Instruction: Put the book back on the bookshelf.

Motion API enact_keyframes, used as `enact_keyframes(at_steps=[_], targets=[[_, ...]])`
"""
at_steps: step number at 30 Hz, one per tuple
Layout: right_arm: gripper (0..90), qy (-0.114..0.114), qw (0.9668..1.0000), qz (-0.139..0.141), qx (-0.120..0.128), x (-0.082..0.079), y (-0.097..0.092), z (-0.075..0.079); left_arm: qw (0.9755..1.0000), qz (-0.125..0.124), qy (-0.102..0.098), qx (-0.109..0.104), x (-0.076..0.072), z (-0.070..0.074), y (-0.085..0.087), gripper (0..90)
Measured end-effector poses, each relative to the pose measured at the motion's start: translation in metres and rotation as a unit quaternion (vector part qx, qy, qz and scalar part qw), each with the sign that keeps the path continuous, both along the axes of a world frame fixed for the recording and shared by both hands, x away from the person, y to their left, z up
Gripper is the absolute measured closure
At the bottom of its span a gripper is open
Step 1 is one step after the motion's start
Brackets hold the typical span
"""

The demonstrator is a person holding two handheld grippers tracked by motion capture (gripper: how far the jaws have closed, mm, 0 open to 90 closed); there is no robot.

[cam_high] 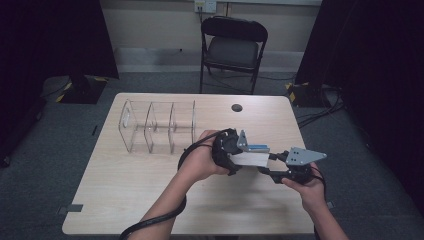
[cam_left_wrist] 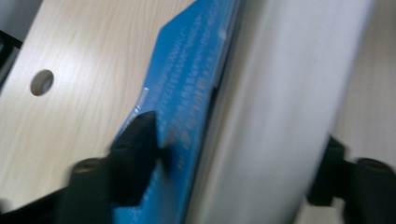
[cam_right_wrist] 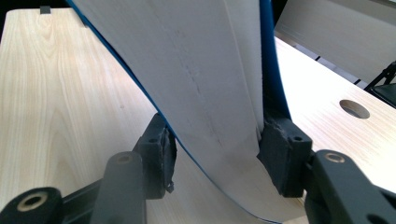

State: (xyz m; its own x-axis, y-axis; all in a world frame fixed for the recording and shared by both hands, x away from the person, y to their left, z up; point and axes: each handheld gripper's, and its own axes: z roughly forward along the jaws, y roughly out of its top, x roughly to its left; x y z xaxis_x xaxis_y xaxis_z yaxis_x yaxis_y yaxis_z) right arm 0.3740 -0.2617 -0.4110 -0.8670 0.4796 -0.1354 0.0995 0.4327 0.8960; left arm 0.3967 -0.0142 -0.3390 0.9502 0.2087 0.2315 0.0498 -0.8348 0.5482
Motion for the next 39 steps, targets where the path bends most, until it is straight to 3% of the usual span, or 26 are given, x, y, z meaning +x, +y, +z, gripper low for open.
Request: enact_keyframes(at_steps=[4,6,8,9,10,11,12,13,19,27,31,39], targets=[[48.7,0.002,0.9999,-0.003,0.012,0.001,-0.002,-0.002,0.9992,-0.022,-0.023,0.024,-0.003,0.006,-0.005,49.2],[47.5,-0.002,0.9999,-0.007,0.013,0.001,-0.002,-0.002,0.9985,-0.031,-0.025,0.038,-0.004,0.007,-0.008,52.9],[43.6,-0.002,0.9998,-0.016,0.013,0.0,-0.002,-0.003,0.9987,-0.031,-0.018,0.035,-0.004,0.007,-0.008,53.4],[39.3,0.006,0.9992,-0.032,0.025,-0.001,-0.004,-0.006,0.9988,-0.029,-0.017,0.036,-0.004,0.007,-0.008,53.9],[33.8,0.009,0.9984,-0.053,0.016,-0.001,-0.006,-0.009,0.999,-0.025,-0.015,0.035,-0.004,0.007,-0.008,54.1],[33.8,0.009,0.9984,-0.053,0.016,-0.001,-0.006,-0.009,0.999,-0.025,-0.015,0.035,-0.004,0.007,-0.008,54.4],[27.8,0.006,0.9969,-0.079,-0.003,-0.001,-0.008,-0.013,0.9989,-0.026,-0.014,0.036,-0.004,0.007,-0.009,54.4],[25.1,0.02,0.9958,-0.089,0.01,0.001,-0.015,-0.02,0.9988,-0.027,-0.014,0.039,-0.005,0.007,-0.009,54.5],[25.0,-0.015,0.9969,-0.077,-0.001,0.0,-0.012,-0.014,0.9988,-0.028,-0.015,0.037,-0.003,0.009,-0.01,55.6],[24.4,-0.02,0.9977,-0.065,-0.007,0.001,-0.009,-0.016,0.9989,-0.029,-0.01,0.037,-0.001,0.011,-0.011,55.8],[23.9,-0.021,0.998,-0.059,0.005,-0.001,-0.012,-0.017,0.9989,-0.027,-0.009,0.036,-0.001,0.011,-0.011,55.8],[23.1,-0.03,0.9982,-0.051,0.005,-0.001,-0.006,-0.012,0.9988,-0.03,-0.009,0.037,-0.001,0.011,-0.012,55.7]])
